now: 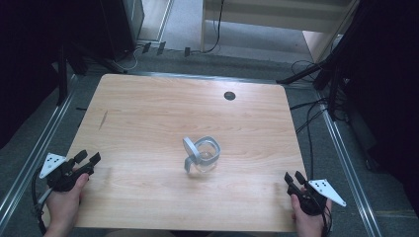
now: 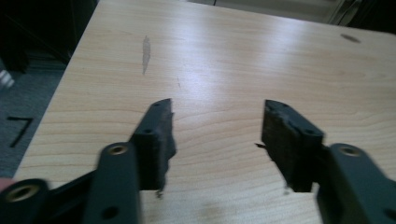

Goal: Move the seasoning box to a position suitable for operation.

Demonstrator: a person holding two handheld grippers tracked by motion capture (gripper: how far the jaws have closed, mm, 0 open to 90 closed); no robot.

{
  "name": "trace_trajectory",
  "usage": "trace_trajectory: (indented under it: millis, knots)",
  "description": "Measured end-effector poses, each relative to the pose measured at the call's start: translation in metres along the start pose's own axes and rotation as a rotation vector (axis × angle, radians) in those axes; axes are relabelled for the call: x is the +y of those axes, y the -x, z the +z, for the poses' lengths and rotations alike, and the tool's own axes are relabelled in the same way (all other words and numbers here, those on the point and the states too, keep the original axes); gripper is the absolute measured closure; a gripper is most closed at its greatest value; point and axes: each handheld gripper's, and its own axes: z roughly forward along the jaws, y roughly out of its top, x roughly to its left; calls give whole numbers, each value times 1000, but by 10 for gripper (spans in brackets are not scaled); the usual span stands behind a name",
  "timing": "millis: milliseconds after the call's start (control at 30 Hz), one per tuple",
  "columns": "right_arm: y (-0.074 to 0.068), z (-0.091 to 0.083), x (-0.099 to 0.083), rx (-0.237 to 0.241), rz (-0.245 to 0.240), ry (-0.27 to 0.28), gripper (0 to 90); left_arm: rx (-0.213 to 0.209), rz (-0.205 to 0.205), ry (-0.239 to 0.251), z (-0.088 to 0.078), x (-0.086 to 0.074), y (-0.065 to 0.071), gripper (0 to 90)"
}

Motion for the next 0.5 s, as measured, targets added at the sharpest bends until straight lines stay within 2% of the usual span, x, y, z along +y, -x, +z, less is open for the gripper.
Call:
trace_trajectory:
  millis: [33, 67, 100, 133, 167, 300, 400, 500]
  knots:
    - [0, 0, 0, 0, 0, 0, 648, 8, 12, -5, -1, 0, 3, 517]
    - [-1, 0, 1, 16, 15, 4, 681, 5, 11, -12, -1, 1, 5, 565]
    - [-6, 2, 4, 29, 34, 1, 758, -19, -22, -37, 0, 2, 9, 658]
    - [-6, 2, 4, 29, 34, 1, 758, -19, -22, -37, 0, 2, 9, 682]
    - [-9, 2, 6, 34, 29, 2, 776, -36, -32, -44, 0, 3, 13, 682]
    - [-28, 8, 15, 92, 35, 11, 843, -100, 8, -55, 4, 9, 42, 782]
    - [-43, 15, 22, 128, 31, 16, 868, -155, 20, -66, 8, 13, 64, 831]
    - [-63, 25, 30, 183, 8, 13, 900, -217, 68, -87, 14, 16, 89, 871]
